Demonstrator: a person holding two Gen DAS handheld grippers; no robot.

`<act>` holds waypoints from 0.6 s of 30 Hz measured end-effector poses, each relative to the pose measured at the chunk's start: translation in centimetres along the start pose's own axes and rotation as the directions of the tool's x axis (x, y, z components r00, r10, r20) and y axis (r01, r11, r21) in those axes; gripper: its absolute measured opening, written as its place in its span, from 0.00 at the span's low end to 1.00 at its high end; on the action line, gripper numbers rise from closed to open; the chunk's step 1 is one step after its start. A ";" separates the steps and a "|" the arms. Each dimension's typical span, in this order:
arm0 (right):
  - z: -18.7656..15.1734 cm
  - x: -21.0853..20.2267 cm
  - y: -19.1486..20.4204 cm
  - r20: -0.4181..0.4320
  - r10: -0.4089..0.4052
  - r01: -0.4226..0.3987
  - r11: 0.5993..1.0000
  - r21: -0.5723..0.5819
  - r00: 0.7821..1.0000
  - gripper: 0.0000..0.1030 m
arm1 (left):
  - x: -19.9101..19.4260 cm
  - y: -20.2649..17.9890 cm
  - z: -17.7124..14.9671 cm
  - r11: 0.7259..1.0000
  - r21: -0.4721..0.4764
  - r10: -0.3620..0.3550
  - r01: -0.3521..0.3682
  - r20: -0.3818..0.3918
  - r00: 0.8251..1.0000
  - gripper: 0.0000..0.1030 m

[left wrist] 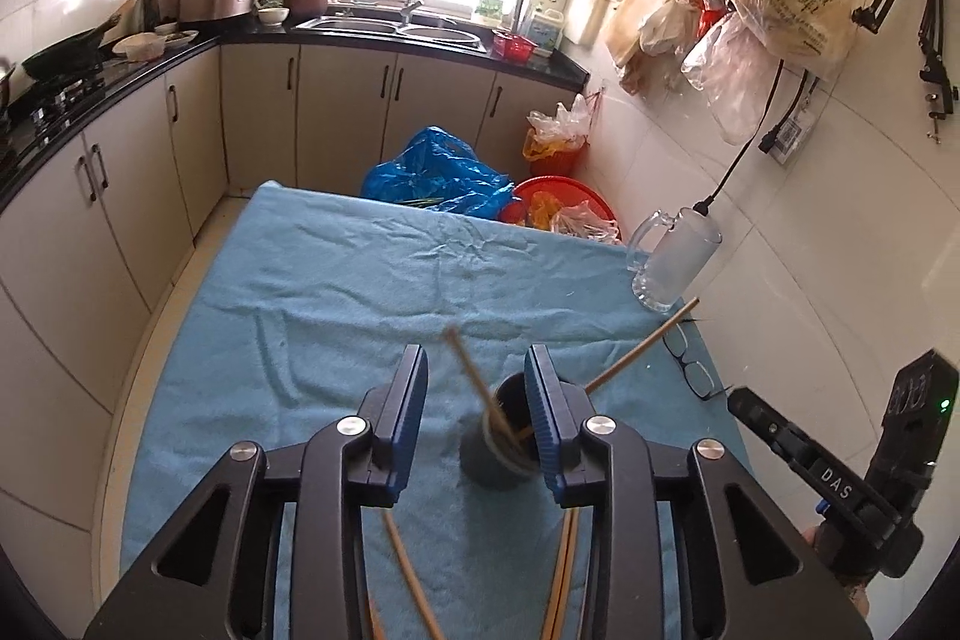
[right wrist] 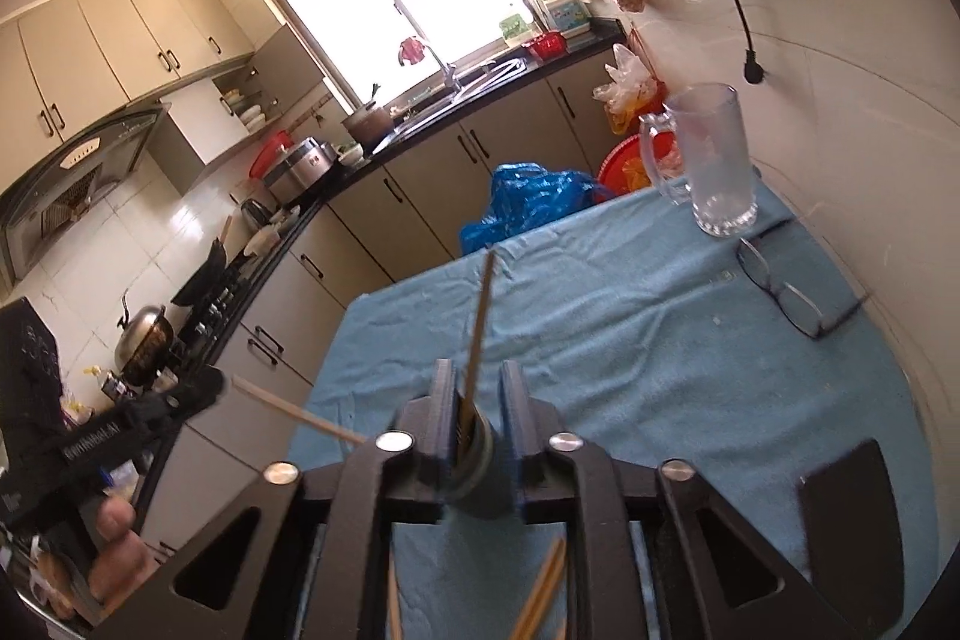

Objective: Organize utensils
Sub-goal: 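Return the open left tool to the remaining chopsticks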

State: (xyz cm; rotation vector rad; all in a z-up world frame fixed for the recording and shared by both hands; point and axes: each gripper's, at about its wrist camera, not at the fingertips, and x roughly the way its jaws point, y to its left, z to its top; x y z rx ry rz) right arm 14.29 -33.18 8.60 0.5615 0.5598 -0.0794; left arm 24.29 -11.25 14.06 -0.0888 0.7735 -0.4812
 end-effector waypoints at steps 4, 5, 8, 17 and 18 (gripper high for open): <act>-2.4 -0.7 -1.2 -0.040 -0.025 0.025 1.000 -0.005 0.999 0.27 | -1.7 1.5 -2.2 1.000 -0.013 0.017 -0.017 0.004 1.000 0.32; -3.1 -0.8 -1.7 -0.048 -0.025 0.025 1.000 0.003 0.999 0.27 | -2.2 2.1 -3.0 1.000 -0.020 0.018 -0.018 0.002 1.000 0.32; -5.6 -1.0 -2.8 -0.082 -0.045 0.044 0.999 -0.006 0.996 0.27 | -3.3 3.3 -4.9 0.999 -0.024 0.028 -0.028 -0.002 1.000 0.32; -13.6 -1.6 -4.0 -0.194 -0.074 0.065 0.996 -0.054 0.978 0.27 | -2.3 10.2 -13.9 0.986 -0.121 0.096 -0.117 -0.162 0.982 0.34; -14.4 -1.7 -4.2 -0.209 -0.081 0.072 0.996 -0.051 0.975 0.27 | -1.9 10.6 -14.6 0.983 -0.132 0.100 -0.126 -0.188 0.977 0.34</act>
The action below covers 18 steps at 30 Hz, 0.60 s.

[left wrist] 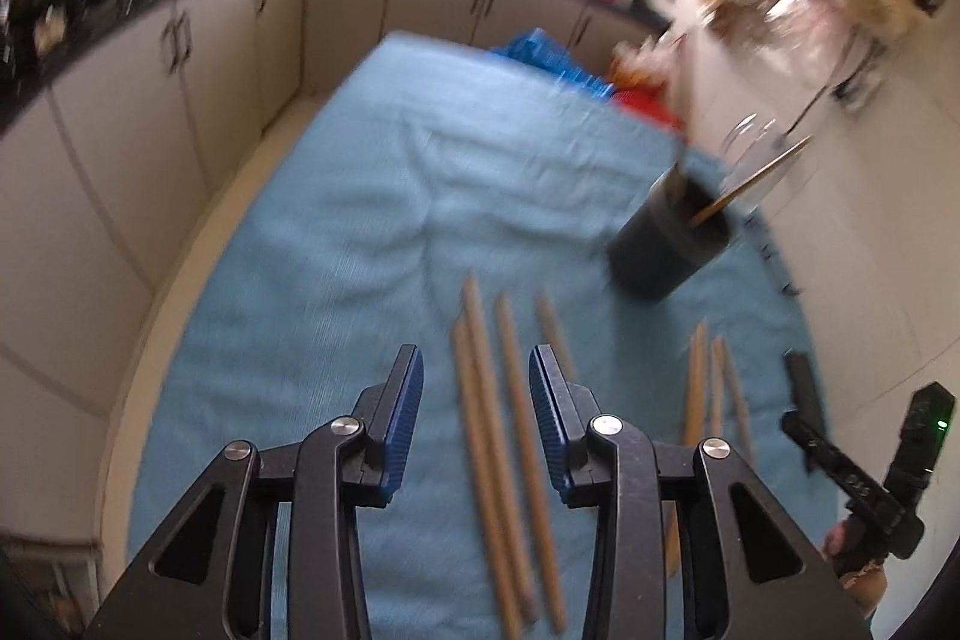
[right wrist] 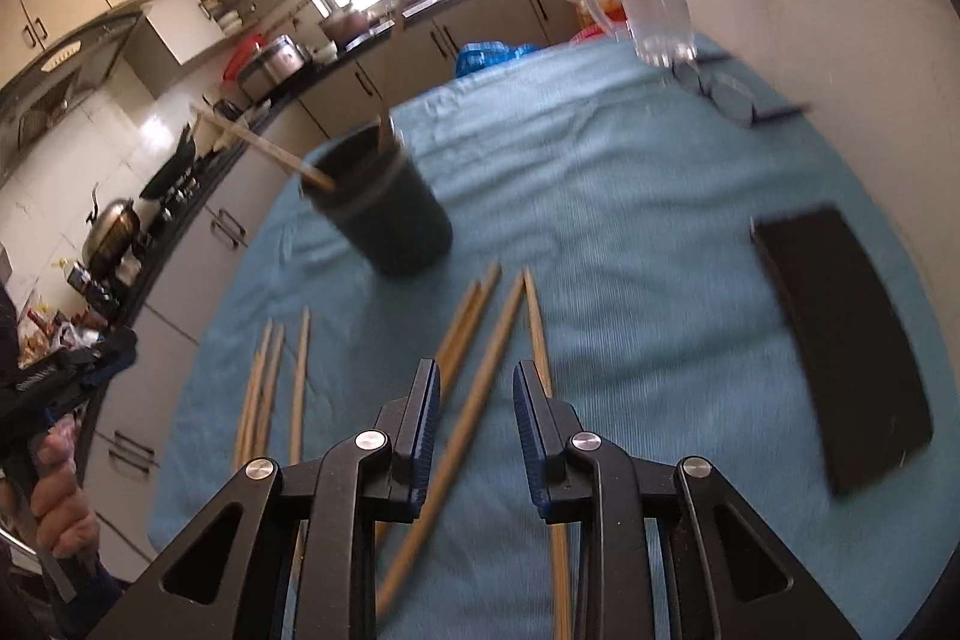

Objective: Organize utensils

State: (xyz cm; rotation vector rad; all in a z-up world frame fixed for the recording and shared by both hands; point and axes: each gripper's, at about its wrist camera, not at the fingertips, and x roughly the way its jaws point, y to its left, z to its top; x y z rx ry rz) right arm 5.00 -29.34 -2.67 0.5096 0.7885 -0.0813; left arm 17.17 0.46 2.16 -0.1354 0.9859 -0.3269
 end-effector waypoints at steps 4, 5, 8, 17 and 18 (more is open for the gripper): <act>-1.7 -0.3 -0.5 -0.003 -0.034 0.034 0.999 0.007 0.999 0.27 | 2.5 1.2 -1.7 0.999 -0.031 0.012 -0.015 -0.095 0.995 0.34; -1.9 -0.6 -0.8 0.001 -0.043 0.043 0.999 0.013 0.999 0.27 | 3.1 1.3 -1.9 0.999 -0.040 -0.001 -0.004 -0.121 0.993 0.34; -1.9 -1.2 -1.3 0.008 -0.052 0.052 0.998 0.037 0.999 0.27 | 4.6 0.7 -2.3 0.999 -0.033 -0.013 0.007 -0.169 0.986 0.34; -1.1 -0.1 -2.7 -0.037 -0.064 0.066 0.996 0.053 0.997 0.31 | 7.9 -1.2 -2.5 0.998 0.032 0.064 -0.060 -0.178 0.982 0.20; -1.1 0.1 -2.8 -0.040 -0.066 0.068 0.996 0.050 0.997 0.31 | 7.8 -1.2 -2.6 0.997 0.040 0.070 -0.064 -0.169 0.983 0.19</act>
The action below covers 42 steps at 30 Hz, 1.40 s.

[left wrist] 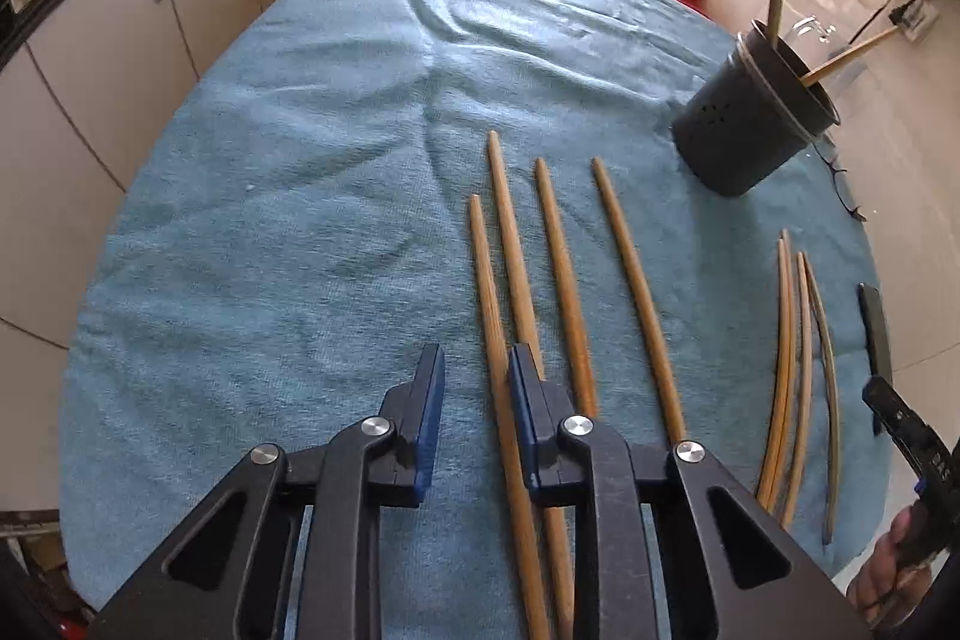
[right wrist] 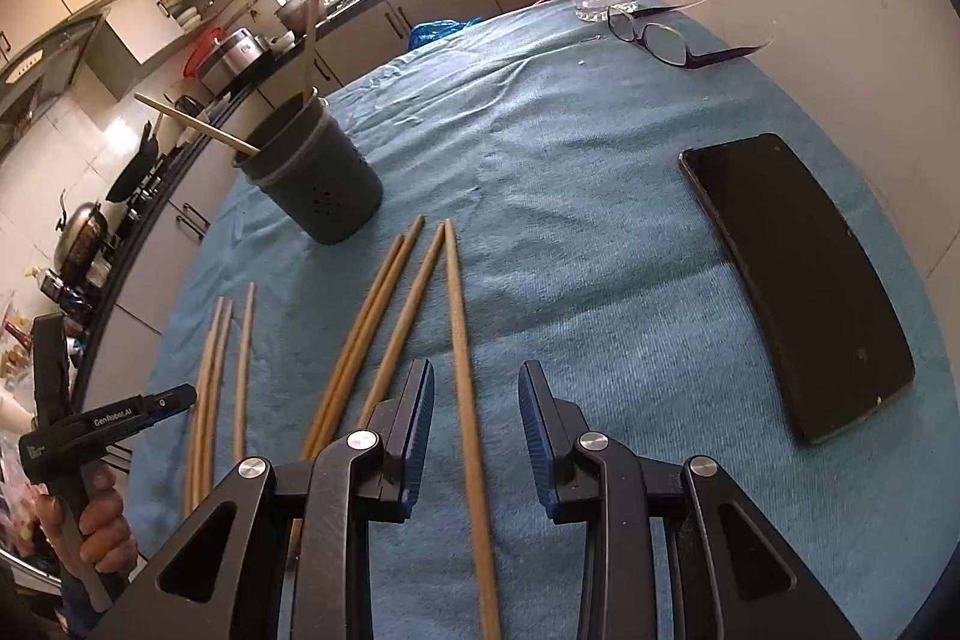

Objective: Organize utensils

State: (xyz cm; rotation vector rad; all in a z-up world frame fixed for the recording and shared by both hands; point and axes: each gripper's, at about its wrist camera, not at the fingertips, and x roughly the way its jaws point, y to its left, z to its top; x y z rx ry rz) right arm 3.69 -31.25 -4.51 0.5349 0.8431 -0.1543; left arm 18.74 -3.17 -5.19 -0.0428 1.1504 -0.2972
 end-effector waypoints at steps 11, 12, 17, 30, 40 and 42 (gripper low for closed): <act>1.3 2.8 1.0 -0.081 -0.068 0.062 0.995 -0.074 0.994 0.31 | 0.3 0.0 0.4 0.999 0.015 0.050 -0.051 0.039 0.998 0.08; 1.6 3.3 1.3 -0.091 -0.073 0.066 0.994 -0.085 0.993 0.31 | 0.2 0.0 0.3 0.999 0.013 0.049 -0.049 0.039 0.998 0.08; 2.6 5.4 2.8 -0.130 -0.124 0.103 0.982 -0.157 0.984 0.31 | 0.3 0.0 0.6 0.999 0.017 0.043 -0.044 0.027 0.999 0.08; 3.9 5.8 4.4 -0.123 -0.124 0.101 0.978 -0.181 0.985 0.08 | -0.6 -0.2 1.5 0.999 0.034 0.014 -0.015 0.042 0.999 0.06; 4.0 -2.2 5.8 0.127 0.007 0.015 0.986 -0.167 0.992 0.08 | -8.1 0.0 1.2 0.999 0.015 -0.050 0.048 0.249 0.967 0.06; 3.7 -3.3 6.1 0.170 0.027 0.002 0.985 -0.170 0.985 0.08 | -9.3 -0.2 1.1 0.998 0.015 -0.056 0.054 0.279 0.959 0.06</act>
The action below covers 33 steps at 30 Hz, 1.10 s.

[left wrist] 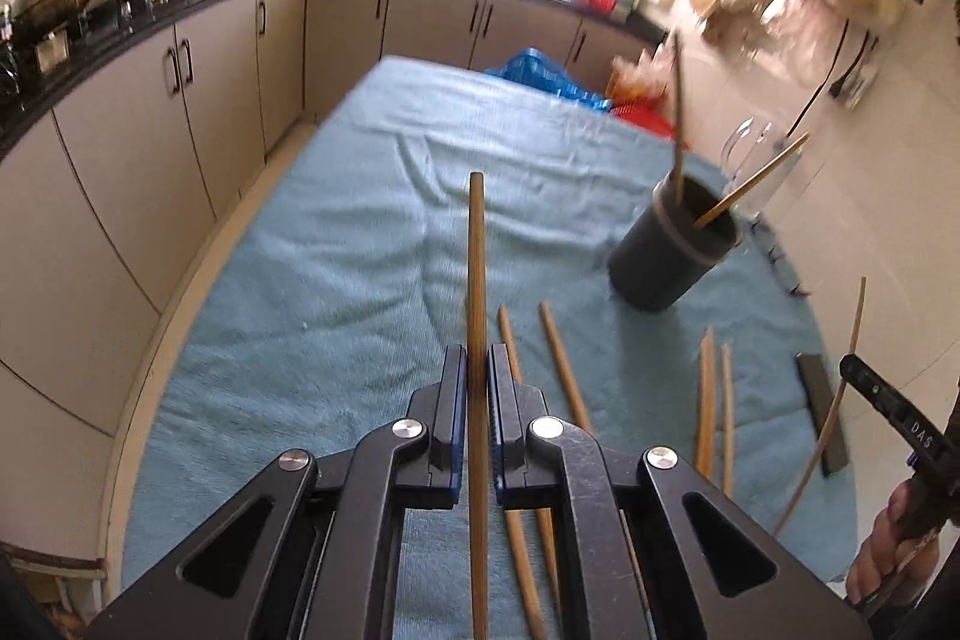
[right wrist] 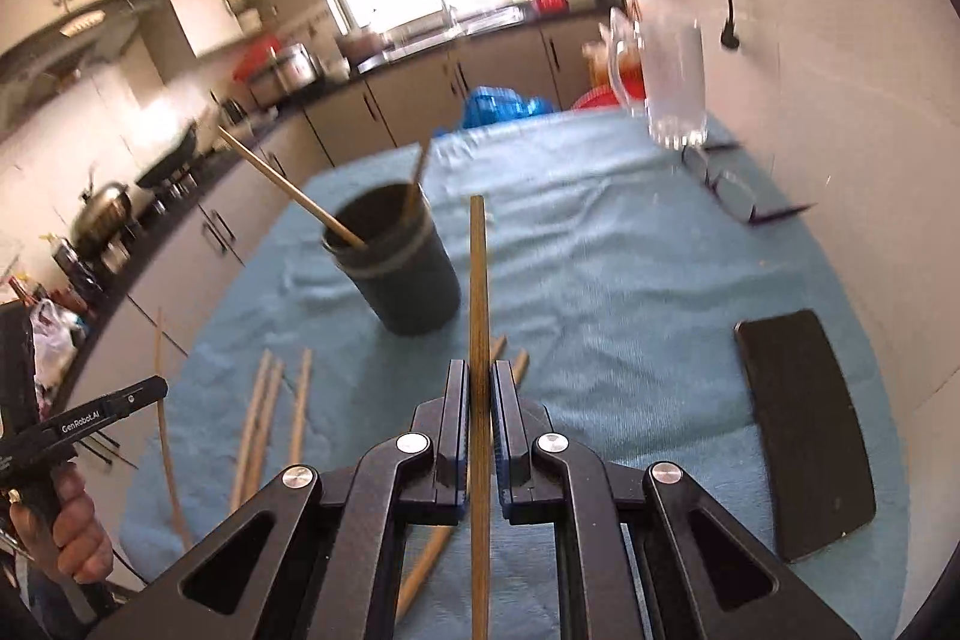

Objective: Organize utensils
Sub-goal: 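Carry the chopstick over the grey holder cup and release it inside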

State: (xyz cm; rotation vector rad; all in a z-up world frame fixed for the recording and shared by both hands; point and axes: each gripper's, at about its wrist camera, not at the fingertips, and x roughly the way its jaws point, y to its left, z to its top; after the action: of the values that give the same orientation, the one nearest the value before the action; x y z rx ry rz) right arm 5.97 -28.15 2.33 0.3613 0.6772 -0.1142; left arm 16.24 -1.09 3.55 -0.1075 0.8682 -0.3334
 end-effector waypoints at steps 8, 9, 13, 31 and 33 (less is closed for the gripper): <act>0.0 -2.7 0.2 0.085 0.051 -0.053 0.998 0.024 0.995 0.08 | -3.1 -1.1 0.1 0.999 0.022 -0.028 0.027 0.057 0.998 0.06; 0.0 -3.0 0.2 0.093 0.055 -0.058 0.998 0.023 0.994 0.08 | -3.3 -1.4 0.1 0.999 0.026 -0.032 0.031 0.061 0.998 0.06; -0.1 -3.7 0.3 0.117 0.061 -0.064 0.998 0.020 0.991 0.08 | -4.0 -1.9 0.0 0.998 0.041 -0.039 0.037 0.070 0.997 0.06; -0.3 -4.6 -0.8 0.148 0.080 -0.087 0.995 0.042 0.986 0.08 | -5.3 -3.3 0.2 0.997 0.063 -0.059 0.054 0.080 0.995 0.06; -0.2 -4.7 -0.8 0.152 0.082 -0.089 0.995 0.042 0.985 0.08 | -5.5 -3.4 0.3 0.996 0.065 -0.062 0.057 0.083 0.995 0.06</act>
State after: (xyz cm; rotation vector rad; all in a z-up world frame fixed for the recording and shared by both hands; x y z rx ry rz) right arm 1.99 -28.92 4.90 0.4239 0.5100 -0.0755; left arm 12.36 -2.52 8.58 -0.0894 0.7707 -0.4084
